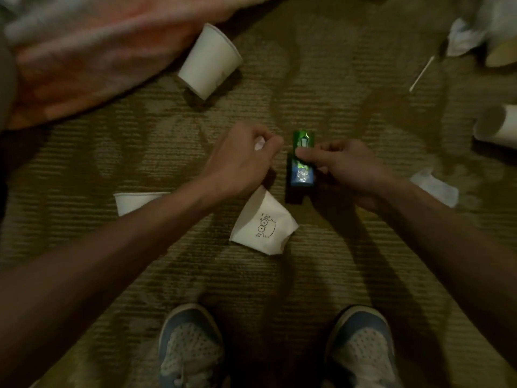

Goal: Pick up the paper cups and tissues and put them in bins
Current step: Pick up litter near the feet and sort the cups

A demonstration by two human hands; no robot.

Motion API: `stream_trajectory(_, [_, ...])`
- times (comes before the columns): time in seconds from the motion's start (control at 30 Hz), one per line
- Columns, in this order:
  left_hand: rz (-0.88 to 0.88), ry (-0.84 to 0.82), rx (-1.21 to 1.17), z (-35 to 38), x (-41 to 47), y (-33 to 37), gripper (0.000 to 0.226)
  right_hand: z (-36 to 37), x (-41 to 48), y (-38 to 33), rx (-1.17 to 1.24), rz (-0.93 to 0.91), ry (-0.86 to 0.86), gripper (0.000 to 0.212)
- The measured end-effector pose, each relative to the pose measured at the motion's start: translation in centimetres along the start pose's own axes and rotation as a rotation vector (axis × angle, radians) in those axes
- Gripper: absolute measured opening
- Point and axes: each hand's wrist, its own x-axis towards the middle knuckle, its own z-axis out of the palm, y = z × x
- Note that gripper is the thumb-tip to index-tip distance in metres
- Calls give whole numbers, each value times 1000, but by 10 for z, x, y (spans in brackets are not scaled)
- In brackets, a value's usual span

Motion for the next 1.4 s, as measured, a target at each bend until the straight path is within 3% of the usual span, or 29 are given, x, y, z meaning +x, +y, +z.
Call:
stream_trajectory(0.13, [-39,18,-236,1,4,25,40,-5,-20,-9,240,-136,-173,20])
stream_trajectory(0.3, [-149,-315,-514,22,-7,66,68,-9,-47,-1,267,-268,-4,10])
stream_trajectory(0.5, [-297,-422,-630,51,-19,92,50,-61,-73,28,336,-210,-88,21])
stream_trajectory(0.53, [-312,-426,-625,55,-20,94,47,-71,-75,34,291,-206,-21,19])
stream_trajectory(0.6, [-329,-435,-648,60,-20,97,41,-94,-72,50,-34,-282,288,7])
stream_trajectory(0.67, [-333,-466,-705,65,-19,99,36,-114,-70,68,-490,-342,502,34])
stream_trajectory(0.77, [-332,-486,-722,71,-21,100,30,-128,-65,97,-751,-264,410,65])
stream_trajectory(0.87, [-348,-496,-757,72,-24,99,26,-131,-57,118,-847,-327,399,45])
stream_trajectory(1.0, [-342,-494,-734,64,-26,93,24,-136,-51,112,-725,-356,475,15])
stream_trajectory(1.1, [-345,-480,-733,59,-27,87,26,-128,-52,96,-416,-264,413,15])
stream_trajectory(1.2, [-348,-436,-696,56,-27,82,36,-102,-57,72,-140,-373,407,17])
stream_trajectory(1.4, [-290,-469,-670,43,-30,75,65,-46,-70,27,85,-515,242,10])
